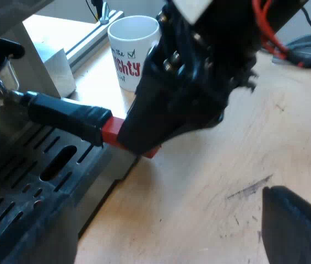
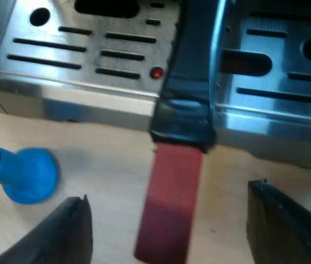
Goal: Grind coffee beans and then tamp
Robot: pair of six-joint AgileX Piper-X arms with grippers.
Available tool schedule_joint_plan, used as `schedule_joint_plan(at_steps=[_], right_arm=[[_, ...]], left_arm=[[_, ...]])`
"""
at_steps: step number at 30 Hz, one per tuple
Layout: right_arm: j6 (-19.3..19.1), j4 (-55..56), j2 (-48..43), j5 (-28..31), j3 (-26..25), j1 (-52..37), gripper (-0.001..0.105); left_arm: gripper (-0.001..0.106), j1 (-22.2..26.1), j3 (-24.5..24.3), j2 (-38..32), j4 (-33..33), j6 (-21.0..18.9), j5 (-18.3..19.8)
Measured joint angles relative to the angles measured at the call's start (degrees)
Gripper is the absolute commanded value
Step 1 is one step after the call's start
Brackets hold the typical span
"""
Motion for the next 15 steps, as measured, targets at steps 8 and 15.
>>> schedule_joint_plan(at_steps=[8,15], right_arm=[[0.26,-4.74,4.64,-0.09,0.0,-0.64,0.06],[2.1,-5.82,7.1,-0.1,0.0,-2.32,0.06]], left_arm=[[0.071,0.0,0.0,0.0,0.01,0.0,0.0],[0.071,0.0,0.0,0.0,0.01,0.0,0.0]])
